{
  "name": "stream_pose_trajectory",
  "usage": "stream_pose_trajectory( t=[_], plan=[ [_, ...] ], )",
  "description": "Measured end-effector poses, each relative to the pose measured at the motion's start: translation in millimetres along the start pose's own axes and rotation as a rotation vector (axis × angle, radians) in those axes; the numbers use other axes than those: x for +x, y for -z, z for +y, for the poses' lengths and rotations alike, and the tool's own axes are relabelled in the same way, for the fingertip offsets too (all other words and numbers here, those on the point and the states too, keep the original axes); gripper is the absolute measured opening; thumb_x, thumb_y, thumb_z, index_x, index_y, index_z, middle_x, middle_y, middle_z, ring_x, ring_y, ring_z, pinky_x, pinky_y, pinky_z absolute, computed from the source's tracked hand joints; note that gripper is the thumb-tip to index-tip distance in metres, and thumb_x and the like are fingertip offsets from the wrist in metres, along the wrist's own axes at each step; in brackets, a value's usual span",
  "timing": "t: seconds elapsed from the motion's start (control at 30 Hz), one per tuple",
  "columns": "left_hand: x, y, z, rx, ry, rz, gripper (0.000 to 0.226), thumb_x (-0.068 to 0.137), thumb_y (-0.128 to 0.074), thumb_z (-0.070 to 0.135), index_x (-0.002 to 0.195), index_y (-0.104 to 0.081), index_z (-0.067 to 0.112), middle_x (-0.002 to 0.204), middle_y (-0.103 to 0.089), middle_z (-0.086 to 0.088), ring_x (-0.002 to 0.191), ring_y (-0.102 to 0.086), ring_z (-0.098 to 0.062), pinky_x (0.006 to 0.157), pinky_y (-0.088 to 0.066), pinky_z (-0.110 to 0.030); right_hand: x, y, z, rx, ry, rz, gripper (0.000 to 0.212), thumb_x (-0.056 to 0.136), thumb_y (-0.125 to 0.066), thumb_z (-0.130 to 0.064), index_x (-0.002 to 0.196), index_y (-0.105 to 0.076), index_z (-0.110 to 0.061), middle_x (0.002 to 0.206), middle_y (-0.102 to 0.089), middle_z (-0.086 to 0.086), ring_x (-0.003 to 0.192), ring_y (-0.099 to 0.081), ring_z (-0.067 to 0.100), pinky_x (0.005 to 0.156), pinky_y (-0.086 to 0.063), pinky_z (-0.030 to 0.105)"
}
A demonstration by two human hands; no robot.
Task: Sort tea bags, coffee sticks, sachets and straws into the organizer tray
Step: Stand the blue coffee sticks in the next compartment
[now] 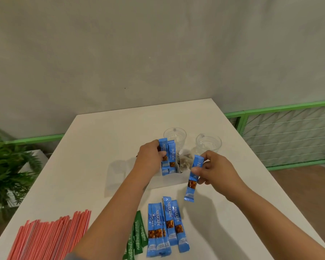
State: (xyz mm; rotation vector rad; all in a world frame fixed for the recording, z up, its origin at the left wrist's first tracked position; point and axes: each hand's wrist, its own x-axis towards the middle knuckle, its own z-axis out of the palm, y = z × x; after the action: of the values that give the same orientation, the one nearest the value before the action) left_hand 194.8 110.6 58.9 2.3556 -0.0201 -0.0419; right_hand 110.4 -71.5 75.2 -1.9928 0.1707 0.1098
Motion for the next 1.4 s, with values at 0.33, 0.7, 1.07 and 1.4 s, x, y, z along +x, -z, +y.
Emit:
stream_pose_trajectory(
  t=[0.33, 0.7, 1.07, 1.4],
  plan=[
    [0.2, -6.5, -11.4, 0.238, -0.030, -0.063, 0.021, 0.091, -0.057, 0.019, 0.111, -0.062, 0.014, 0.108, -0.067, -0.004, 0.100, -0.060, -0.021, 0.070, -0.037, -0.026, 17.9, -4.7, -19.8, -0.010, 0.050, 0.027, 0.012, 0.080, -0.073, -0.014, 0.078, -0.061, -0.013, 0.066, -0.069, 0.001, 0.053, -0.063, 0.006, 0.055, -0.046, 0.021],
    [1.3, -14.8, -21.1, 0.311, -0.055, -0.024, 0.017, 0.088, -0.058, 0.020, 0.104, -0.059, 0.016, 0.099, -0.066, -0.003, 0.093, -0.059, -0.022, 0.069, -0.044, -0.034, 53.1, -18.3, -39.0, -0.223, 0.156, 0.068, 0.013, 0.076, -0.075, -0.019, 0.081, -0.068, -0.010, 0.064, -0.058, -0.005, 0.057, -0.050, 0.008, 0.056, -0.039, 0.022],
    [3.5, -16.9, -23.2, 0.346, -0.036, 0.003, 0.025, 0.086, -0.063, 0.024, 0.107, -0.056, 0.013, 0.103, -0.064, -0.006, 0.098, -0.057, -0.024, 0.069, -0.042, -0.034, 83.5, -46.6, -31.1, -0.654, 0.119, 0.003, 0.009, 0.081, -0.068, -0.022, 0.081, -0.064, -0.014, 0.069, -0.056, 0.000, 0.068, -0.054, 0.019, 0.057, -0.038, 0.026],
    [2.9, -14.8, -23.4, 0.294, -0.037, 0.018, 0.032, 0.083, -0.067, 0.022, 0.110, -0.054, 0.012, 0.107, -0.063, -0.006, 0.098, -0.057, -0.023, 0.072, -0.045, -0.036, 90.6, -60.0, -19.2, -0.874, 0.213, 0.149, 0.031, 0.075, -0.073, -0.033, 0.101, -0.063, -0.019, 0.105, -0.053, 0.005, 0.088, -0.056, 0.023, 0.071, -0.036, 0.029]
  ],
)
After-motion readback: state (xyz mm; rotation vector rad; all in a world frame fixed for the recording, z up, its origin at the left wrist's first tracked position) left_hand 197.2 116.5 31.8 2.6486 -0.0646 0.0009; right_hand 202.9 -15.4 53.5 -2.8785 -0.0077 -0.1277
